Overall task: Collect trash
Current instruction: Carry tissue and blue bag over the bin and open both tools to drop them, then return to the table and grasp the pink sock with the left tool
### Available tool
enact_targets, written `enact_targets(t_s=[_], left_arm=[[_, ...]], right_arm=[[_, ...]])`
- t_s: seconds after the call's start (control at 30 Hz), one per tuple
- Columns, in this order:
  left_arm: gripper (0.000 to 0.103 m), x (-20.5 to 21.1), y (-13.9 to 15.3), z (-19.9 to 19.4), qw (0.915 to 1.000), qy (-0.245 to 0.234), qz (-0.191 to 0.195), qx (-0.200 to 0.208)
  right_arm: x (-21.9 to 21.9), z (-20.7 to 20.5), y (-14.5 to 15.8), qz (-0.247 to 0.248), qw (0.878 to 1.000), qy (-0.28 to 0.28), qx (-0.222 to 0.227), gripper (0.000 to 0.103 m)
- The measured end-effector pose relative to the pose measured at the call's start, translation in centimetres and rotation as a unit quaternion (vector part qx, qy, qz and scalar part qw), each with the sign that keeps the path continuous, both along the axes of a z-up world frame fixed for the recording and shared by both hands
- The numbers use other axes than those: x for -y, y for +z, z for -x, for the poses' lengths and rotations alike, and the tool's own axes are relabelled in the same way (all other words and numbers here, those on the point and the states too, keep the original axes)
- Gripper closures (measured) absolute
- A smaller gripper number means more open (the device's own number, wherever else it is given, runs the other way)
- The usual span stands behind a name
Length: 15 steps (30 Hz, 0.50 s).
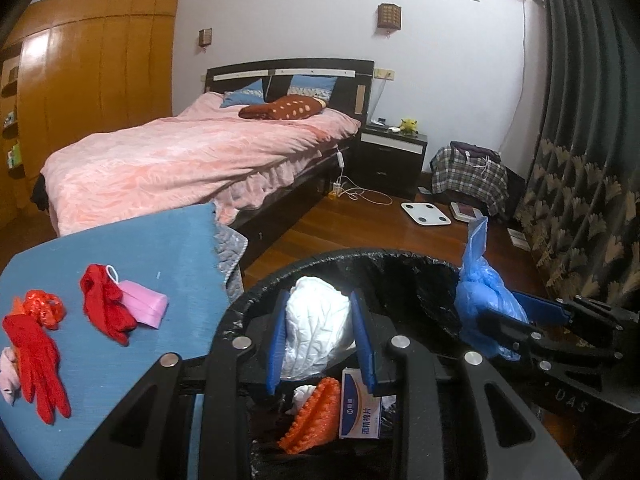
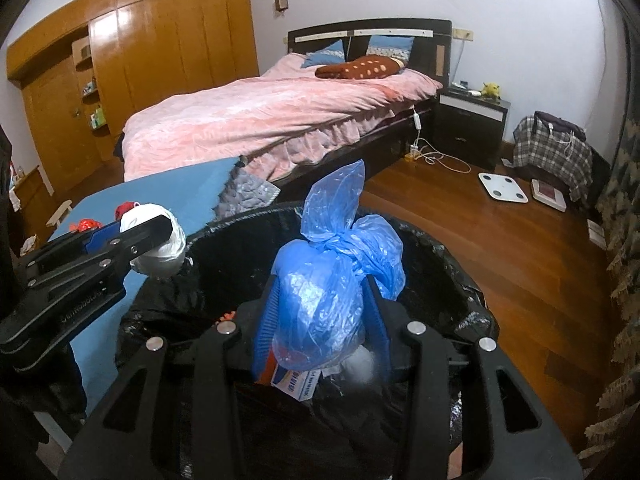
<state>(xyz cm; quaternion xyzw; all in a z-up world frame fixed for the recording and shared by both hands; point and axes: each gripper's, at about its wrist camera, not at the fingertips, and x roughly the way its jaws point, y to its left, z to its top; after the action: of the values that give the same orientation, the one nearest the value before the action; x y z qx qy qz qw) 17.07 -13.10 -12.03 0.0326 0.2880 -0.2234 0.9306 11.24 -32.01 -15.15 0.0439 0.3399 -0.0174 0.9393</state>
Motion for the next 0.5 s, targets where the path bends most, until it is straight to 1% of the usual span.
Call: enact_targets(t_s=[0.03, 0.1, 0.13, 0.17, 0.2, 0.23, 0.3, 0.33, 0.37, 0.4, 0.47, 0.5], left_arm=[[0.071, 0.1, -0.2, -0.1, 1.0000, -0.003, 0.001, -0.003], [0.066, 0.2, -0.4, -0.3, 0.9999, -0.009, 0.004, -0.011], [0.059, 0.2, -0.5, -0.3, 0.9999, -0.009, 0.005, -0.014], [0.051, 0.2, -0.5, -0.3, 0.9998, -0.011, 0.006, -0.015], [0.049, 0.1, -0.5, -0.3, 0.9998, -0.011, 0.008, -0.016], [0.045, -0.1, -0.5, -0.3, 0.9998, -0.008, 0.009, -0.016], [0.043, -0.5, -0.4, -0.3, 0.9998, -0.005, 0.008, -0.015], [0.040, -0.6, -0.4, -0.3, 0.9999, -0.002, 0.008, -0.013], [0.036, -0.9, -0.3, -0.3, 0.9999, 0.003, 0.006, -0.009], [0.033, -1.4, -0.1, -0.2, 0.9999, 0.010, 0.004, -0.004], [0.025, -2.2, 0.2, -0.1, 0.9998, 0.021, 0.000, 0.005], [0.023, -2.5, 0.4, -0.1, 0.9997, 0.025, -0.001, 0.008]], right_arm=[[0.0, 0.0, -0.1, 0.000, 1.000, -0.001, -0.001, 0.060], [0.2, 0.1, -0.2, 0.003, 1.000, -0.006, -0.003, 0.052], [0.3, 0.2, -0.4, 0.004, 1.000, -0.010, -0.003, 0.050], [0.3, 0.2, -0.4, 0.005, 1.000, -0.012, -0.003, 0.045], [0.4, 0.2, -0.4, 0.005, 1.000, -0.013, -0.002, 0.039], [0.5, 0.3, -0.5, 0.007, 1.000, -0.016, -0.001, 0.036], [0.6, 0.4, -0.4, 0.010, 1.000, -0.020, 0.003, 0.028], [0.6, 0.4, -0.4, 0.012, 1.000, -0.022, 0.004, 0.023], [0.6, 0.4, -0.3, 0.013, 1.000, -0.023, 0.006, 0.014], [0.5, 0.5, -0.2, 0.013, 1.000, -0.025, 0.008, 0.012], [0.4, 0.6, 0.1, 0.012, 1.000, -0.023, 0.017, 0.010], [0.3, 0.6, 0.3, 0.012, 1.000, -0.022, 0.018, 0.007]])
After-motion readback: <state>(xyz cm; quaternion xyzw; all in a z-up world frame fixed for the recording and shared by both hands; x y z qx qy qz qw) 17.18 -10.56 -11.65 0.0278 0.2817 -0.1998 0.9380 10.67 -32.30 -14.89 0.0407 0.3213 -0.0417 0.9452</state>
